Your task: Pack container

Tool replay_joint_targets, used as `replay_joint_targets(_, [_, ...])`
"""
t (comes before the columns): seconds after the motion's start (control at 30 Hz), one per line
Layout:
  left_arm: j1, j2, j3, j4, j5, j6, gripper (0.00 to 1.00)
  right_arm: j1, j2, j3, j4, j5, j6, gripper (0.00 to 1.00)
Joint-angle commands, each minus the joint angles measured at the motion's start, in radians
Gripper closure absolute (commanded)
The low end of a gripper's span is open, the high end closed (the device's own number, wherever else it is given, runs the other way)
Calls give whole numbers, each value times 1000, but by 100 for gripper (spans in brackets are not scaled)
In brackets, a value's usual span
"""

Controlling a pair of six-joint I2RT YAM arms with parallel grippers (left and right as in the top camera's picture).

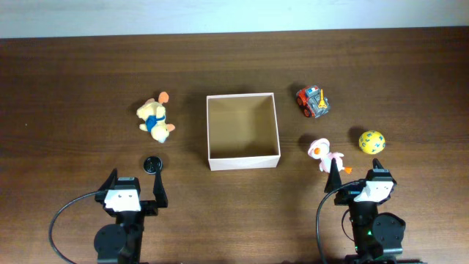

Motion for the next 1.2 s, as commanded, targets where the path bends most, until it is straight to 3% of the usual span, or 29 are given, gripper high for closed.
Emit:
replay_joint_targets(0.0, [5, -9, -17, 5, 14, 23, 1, -8, -10, -9, -1, -5, 7, 1])
replay_joint_targets(0.27, [5, -9, -17, 6, 14, 23, 1, -8, 10, -9, 2, 14, 7, 2])
replay_joint_targets(0.47, [5, -9, -17, 6, 14, 23, 1, -8, 10, 5, 123, 29, 7, 1])
replay_joint_targets(0.73, [5, -9, -17, 5, 14, 22, 1, -8, 46, 158, 193, 120, 6, 1])
replay_joint_targets(1.0, [5, -9, -17, 5, 14, 23, 1, -7, 415, 488, 163, 119, 6, 1])
replay_joint_targets(1.17, [5, -9, -17, 5, 14, 23, 1, -7, 771, 886, -101, 71, 6, 1])
